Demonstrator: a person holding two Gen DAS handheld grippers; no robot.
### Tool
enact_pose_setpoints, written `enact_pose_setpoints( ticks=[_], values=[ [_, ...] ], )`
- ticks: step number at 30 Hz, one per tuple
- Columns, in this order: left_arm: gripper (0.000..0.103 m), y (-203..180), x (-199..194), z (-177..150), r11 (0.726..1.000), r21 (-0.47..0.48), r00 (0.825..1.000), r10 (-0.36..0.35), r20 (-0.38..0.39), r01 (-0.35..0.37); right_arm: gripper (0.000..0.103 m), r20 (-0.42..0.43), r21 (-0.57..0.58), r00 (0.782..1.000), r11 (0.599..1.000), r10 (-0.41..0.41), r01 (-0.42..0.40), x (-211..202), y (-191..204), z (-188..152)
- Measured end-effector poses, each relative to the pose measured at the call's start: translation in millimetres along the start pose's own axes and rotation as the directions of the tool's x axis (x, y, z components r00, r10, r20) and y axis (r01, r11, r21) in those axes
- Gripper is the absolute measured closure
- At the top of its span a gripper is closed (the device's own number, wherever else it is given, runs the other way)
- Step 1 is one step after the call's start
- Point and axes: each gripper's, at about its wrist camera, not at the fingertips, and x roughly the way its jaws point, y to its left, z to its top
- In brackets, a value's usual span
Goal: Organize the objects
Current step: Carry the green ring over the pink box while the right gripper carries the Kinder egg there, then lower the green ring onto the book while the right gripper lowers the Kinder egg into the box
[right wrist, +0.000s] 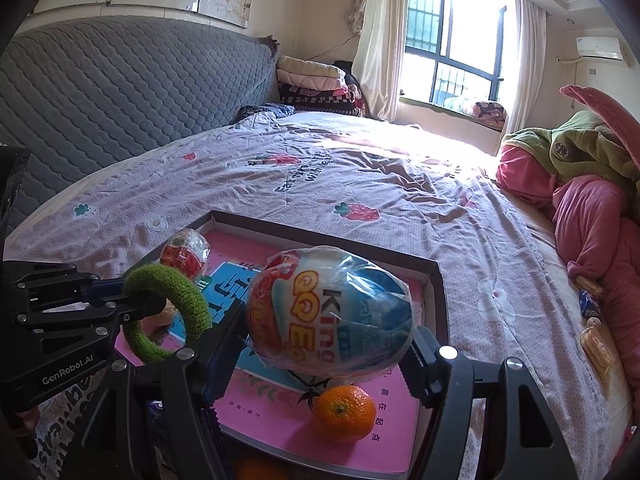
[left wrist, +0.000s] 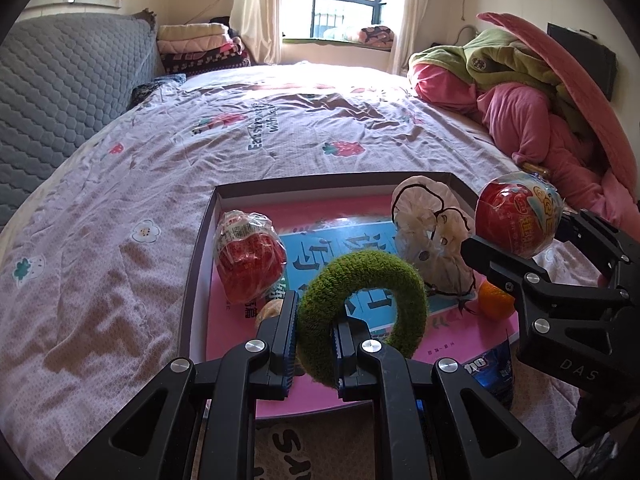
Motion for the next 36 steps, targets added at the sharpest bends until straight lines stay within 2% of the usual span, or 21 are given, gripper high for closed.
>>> enact_pose_setpoints(
  ticks=[12,29,32,36],
  values=[
    [0.088,-4,18,-9,1.0,0.025,0.999,0.014,-0.05,-0.013,0.034,-0.083,-0.012,0.997,1.0,0.006,-0.007,19,2,-9],
    [0.088,-11,28,-17,0.998,0.055,0.995,0.028,-0.093,-0.023,0.034,-0.145,-0.01,0.989,1.0,-0.012,0.011,34,-2,-18],
    [0.086,-10,28,-16,0.998,0.053,0.995,0.027,-0.096,-0.022,0.034,-0.155,-0.007,0.988,1.0,-0.016,0.016,36,-2,-20],
    [0.079,-10,28,-15,0.999,0.048,0.995,0.021,-0.102,-0.016,0.034,-0.152,0.001,0.988,1.0,-0.017,0.017,36,-3,-19]
  ],
)
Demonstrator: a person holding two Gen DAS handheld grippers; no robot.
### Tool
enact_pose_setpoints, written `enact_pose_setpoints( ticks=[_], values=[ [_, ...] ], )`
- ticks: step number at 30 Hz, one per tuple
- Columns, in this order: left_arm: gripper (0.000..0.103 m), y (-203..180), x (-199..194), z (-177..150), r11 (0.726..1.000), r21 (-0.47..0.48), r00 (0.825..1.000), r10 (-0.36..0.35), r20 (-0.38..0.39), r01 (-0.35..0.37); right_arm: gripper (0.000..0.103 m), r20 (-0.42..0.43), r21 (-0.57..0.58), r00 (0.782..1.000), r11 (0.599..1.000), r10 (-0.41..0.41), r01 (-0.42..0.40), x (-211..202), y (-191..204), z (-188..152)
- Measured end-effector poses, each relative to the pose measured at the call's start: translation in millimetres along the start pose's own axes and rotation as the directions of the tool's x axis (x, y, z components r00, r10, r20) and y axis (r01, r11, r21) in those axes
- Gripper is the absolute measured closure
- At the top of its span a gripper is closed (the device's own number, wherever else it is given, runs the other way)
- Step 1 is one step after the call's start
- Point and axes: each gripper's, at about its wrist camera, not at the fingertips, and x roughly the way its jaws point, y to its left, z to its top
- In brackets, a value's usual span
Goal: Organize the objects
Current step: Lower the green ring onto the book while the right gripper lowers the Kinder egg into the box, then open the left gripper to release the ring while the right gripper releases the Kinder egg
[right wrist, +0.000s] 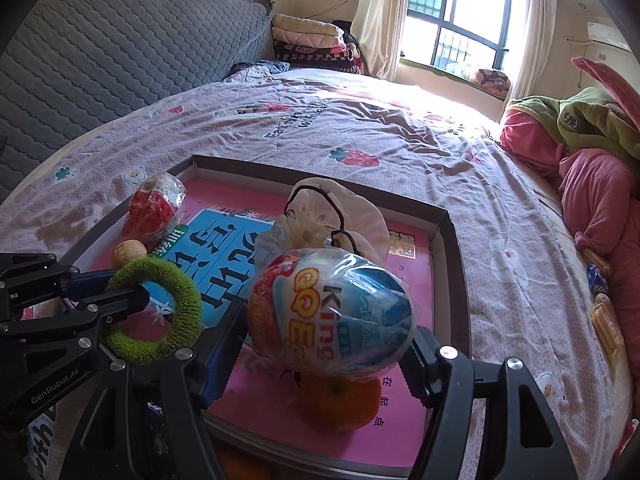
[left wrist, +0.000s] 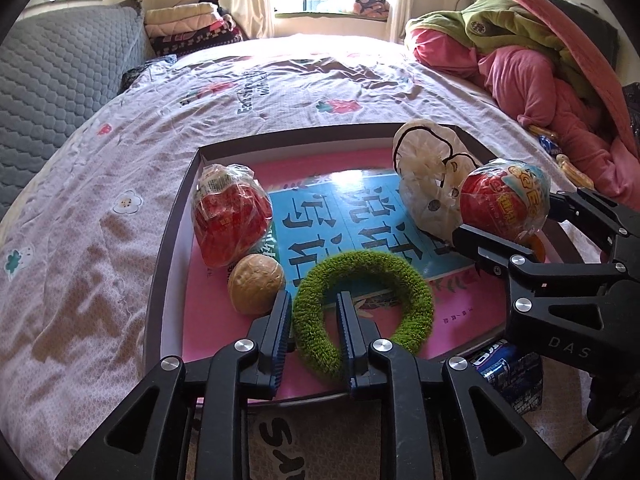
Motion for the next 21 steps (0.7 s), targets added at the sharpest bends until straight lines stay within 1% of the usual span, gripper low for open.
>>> enact_pose_setpoints(
  ticks=[6,8,13,21],
  values=[
    [0.078,-2,-1,0,1.0,0.007,1.0,0.003,0.001,-0.003,0.033,-0.007,0.007,1.0,1.0,0.001,-0.001,1,-1,0],
    [0.077,-2,-1,0,1.0,0.005,1.0,0.0,-0.001,0.0,0.031,-0.005,0.01,1.0,1.0,0.004,-0.004,0,-2,0],
    [0.073,-4,-6,0,1.0,0.006,1.0,-0.004,0.011,0.004,0.027,0.016,0.019,1.0,1.0,0.011,-0.011,-6,-3,1],
    [0.07,-7,-17,5,1.0,0.008,0.999,-0.014,0.029,0.014,0.026,0.042,0.023,0.999,1.0,0.02,-0.021,-16,-3,6]
  ],
)
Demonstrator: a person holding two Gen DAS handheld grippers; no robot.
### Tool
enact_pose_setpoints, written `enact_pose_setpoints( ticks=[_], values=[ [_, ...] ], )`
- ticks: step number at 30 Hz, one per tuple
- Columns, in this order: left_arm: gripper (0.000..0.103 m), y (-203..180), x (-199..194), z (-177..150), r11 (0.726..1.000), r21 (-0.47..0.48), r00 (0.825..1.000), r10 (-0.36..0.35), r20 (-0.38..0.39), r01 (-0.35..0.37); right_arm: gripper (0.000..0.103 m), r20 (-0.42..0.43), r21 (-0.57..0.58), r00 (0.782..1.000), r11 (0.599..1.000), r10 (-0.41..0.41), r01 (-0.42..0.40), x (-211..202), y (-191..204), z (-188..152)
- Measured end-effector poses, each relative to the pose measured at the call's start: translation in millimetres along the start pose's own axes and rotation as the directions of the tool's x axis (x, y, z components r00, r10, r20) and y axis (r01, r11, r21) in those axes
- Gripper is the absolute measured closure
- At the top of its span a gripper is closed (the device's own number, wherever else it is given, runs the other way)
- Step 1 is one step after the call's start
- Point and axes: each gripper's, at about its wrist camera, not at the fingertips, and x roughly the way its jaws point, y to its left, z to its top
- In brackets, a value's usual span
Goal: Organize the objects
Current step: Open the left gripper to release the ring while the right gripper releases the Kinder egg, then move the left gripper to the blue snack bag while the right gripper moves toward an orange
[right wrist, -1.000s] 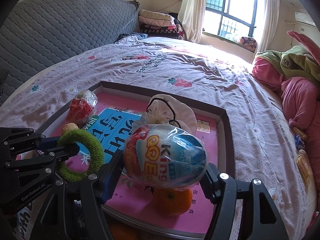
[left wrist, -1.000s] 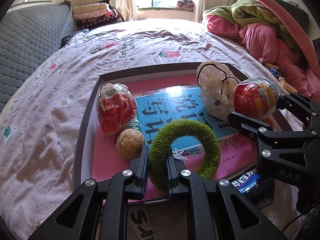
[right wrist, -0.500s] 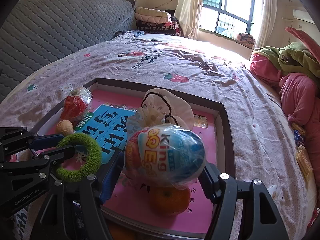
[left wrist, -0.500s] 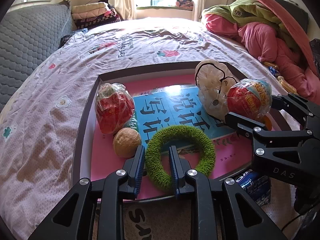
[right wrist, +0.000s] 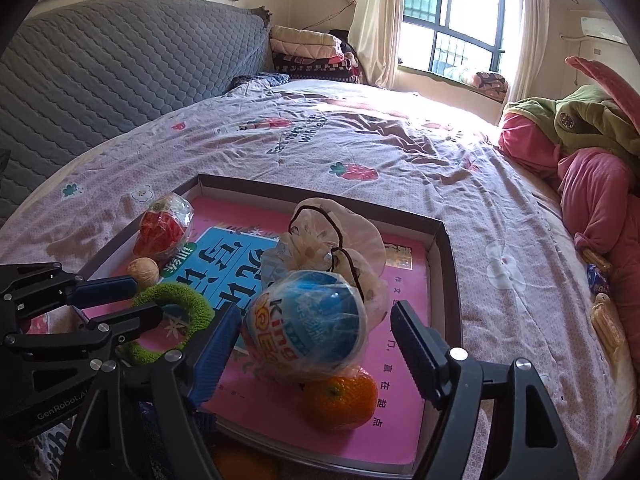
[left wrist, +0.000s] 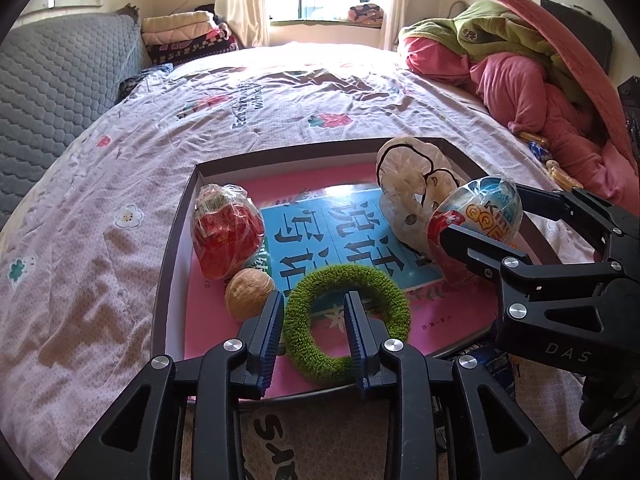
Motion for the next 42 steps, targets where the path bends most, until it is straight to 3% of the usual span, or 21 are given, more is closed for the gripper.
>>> enact_pose_setpoints(
  ticks=[10,31,42],
  values=[
    [0.055,0,-18,7,1.0,-0.015,0.999,-0.014,0.039,0.015,0.026,0.052,-0.002,0.999,1.0,0.005,-0.005,-20,2,8],
    [0.053,-12,-65,2,0.999,0.008,0.993,-0.04,0.113,0.039,0.024,0.141,0.032,0.99,1.0,-0.005,0.0,-74,-14,8],
    [0.052,-32,-73,-24,0.997,0.02,0.994,-0.081,0.075,0.08,0.024,0.141,0.042,0.99,0.999,-0.009,0.003,-103,-21,-20]
  ],
)
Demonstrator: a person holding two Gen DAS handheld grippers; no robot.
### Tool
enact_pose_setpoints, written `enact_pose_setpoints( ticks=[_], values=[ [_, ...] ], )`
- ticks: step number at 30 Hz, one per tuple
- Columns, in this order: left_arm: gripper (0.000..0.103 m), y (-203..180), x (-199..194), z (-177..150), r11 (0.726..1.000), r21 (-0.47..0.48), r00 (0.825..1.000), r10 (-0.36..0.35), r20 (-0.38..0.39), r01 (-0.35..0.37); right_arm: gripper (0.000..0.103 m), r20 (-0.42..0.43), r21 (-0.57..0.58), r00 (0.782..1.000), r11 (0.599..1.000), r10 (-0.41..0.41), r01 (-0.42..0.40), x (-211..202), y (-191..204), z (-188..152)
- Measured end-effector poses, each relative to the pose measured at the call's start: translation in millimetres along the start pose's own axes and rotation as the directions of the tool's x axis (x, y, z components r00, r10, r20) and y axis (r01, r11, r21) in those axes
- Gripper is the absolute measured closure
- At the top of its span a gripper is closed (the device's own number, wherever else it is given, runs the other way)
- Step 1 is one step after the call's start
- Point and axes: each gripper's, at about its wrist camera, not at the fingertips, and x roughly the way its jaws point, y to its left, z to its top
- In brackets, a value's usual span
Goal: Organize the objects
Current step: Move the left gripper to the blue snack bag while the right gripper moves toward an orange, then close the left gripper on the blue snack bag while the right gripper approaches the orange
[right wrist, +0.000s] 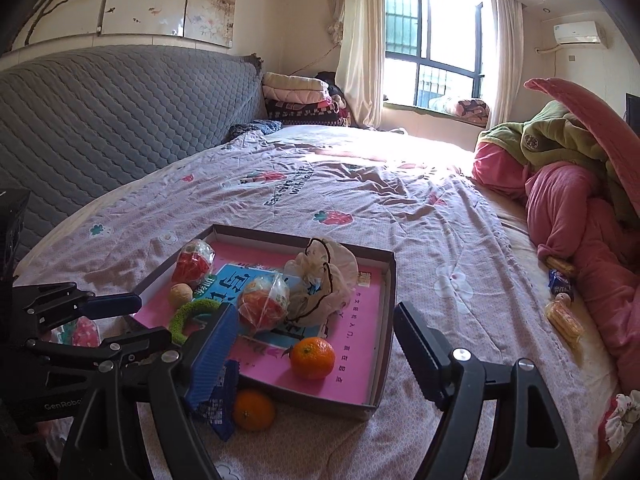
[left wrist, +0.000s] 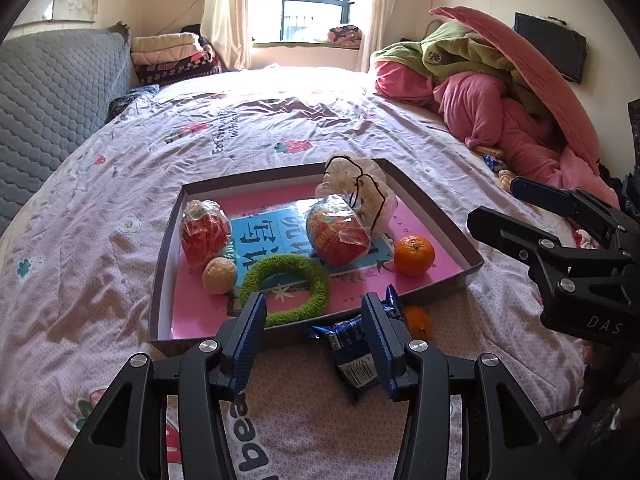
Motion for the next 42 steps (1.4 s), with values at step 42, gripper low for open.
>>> enact_pose_setpoints(
  ticks=[42],
  values=[
    [0.047,-27,32,-16,0.995,-0.089,0.993,-0.064,-0.097,0.055,0.024,-0.173,-0.112,0.985,0.993,0.019,-0.039,23,26,-88]
  ],
)
